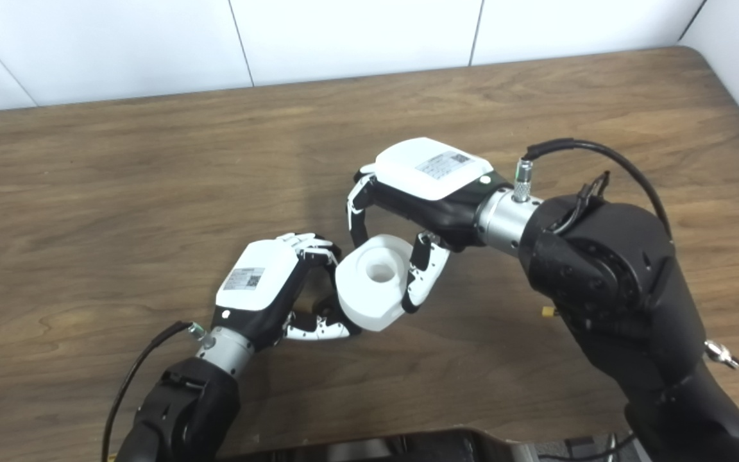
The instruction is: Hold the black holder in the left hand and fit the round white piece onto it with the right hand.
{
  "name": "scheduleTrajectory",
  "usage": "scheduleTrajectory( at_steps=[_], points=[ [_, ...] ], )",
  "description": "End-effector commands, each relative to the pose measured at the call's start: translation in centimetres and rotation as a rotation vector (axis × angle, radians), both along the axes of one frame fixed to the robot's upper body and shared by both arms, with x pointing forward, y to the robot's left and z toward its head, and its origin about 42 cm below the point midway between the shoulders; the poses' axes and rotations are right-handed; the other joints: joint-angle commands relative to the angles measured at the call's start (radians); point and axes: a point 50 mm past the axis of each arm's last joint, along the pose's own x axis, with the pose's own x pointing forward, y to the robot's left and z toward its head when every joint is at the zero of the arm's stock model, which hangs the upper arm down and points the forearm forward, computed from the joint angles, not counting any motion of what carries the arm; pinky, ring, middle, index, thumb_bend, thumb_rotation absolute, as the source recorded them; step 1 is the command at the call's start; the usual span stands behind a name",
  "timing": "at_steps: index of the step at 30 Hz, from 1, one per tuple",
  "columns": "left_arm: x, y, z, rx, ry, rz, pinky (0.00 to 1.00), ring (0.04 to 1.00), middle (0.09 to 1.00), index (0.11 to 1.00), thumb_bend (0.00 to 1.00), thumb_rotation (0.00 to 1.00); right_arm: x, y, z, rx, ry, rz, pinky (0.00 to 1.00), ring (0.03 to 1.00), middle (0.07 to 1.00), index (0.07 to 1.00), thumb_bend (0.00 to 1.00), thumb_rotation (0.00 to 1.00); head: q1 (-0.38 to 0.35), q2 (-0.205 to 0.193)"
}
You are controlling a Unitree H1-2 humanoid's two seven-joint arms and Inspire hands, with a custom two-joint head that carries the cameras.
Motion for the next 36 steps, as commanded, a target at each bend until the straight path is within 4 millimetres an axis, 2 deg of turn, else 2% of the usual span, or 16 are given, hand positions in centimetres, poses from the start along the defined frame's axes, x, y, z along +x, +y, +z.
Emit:
scheduleTrajectory(
  at_steps=[1,19,36],
  points=[
    [-0.3,1.3,-2.1,0.079,0.117,0.054,0.86,0.844,0.775,0.488,0.52,0.05,0.2,0.4,1.5,0.016,-0.089,0.02,0.9,0.913,0.781,0.483,0.52,0.13,-0.001,0.0],
    [-0.4,1.1,-2.2,0.077,0.122,0.052,0.86,0.848,0.775,0.488,0.52,0.05,0.2,0.9,1.4,0.045,-0.095,0.014,0.89,0.914,0.785,0.482,0.52,0.13,0.0,-0.005],
    [-0.4,0.8,-1.9,0.073,0.125,0.052,0.87,0.851,0.777,0.488,0.52,0.05,0.5,1.3,0.3,0.037,-0.092,0.024,0.87,0.906,0.783,0.482,0.52,0.13,0.005,-0.002]
  ],
)
